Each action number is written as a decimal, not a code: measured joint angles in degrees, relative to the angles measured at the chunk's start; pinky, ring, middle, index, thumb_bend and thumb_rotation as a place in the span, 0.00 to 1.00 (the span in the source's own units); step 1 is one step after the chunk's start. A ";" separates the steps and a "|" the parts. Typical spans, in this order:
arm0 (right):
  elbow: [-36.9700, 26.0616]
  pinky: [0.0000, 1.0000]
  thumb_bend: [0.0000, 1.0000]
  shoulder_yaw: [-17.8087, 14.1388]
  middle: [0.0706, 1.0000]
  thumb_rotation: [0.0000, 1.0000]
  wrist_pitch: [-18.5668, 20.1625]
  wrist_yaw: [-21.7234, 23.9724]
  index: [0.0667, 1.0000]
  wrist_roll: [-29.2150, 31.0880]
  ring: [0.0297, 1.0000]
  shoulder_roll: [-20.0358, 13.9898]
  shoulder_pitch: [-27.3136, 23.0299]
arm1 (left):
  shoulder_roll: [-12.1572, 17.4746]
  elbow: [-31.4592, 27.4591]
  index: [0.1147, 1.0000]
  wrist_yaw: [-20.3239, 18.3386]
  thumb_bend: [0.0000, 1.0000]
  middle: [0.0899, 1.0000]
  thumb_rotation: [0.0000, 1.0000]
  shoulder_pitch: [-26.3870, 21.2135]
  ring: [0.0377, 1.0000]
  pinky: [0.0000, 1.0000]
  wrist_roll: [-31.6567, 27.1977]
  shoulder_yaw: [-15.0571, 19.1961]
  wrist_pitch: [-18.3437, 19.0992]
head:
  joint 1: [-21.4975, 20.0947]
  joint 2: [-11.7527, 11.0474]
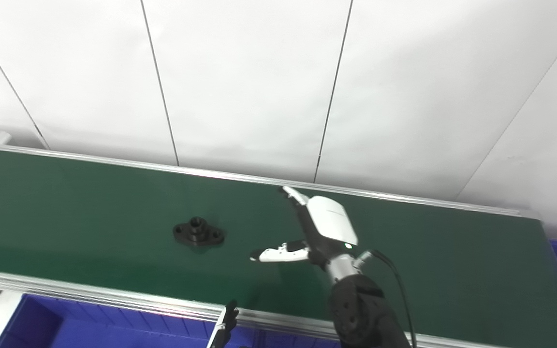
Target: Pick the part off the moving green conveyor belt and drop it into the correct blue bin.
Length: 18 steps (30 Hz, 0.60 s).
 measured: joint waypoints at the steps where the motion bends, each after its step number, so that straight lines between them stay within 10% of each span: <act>1: 1.15 0.74 0.97 0.34 0.85 0.48 0.00 0.00 0.89 -0.16 0.80 -0.01 -0.57 | 0.00 -0.20 1.00 -0.01 0.61 0.99 1.00 0.15 1.00 1.00 0.01 -0.04 0.40 | 0.00 0.00; 18: 14.54 0.70 0.97 2.53 0.85 0.46 0.01 -4.32 0.88 1.31 0.80 0.38 -5.94 | 0.08 -1.62 1.00 0.10 0.55 1.00 1.00 0.74 0.98 0.94 1.70 -0.77 3.68 | 2.73 -0.09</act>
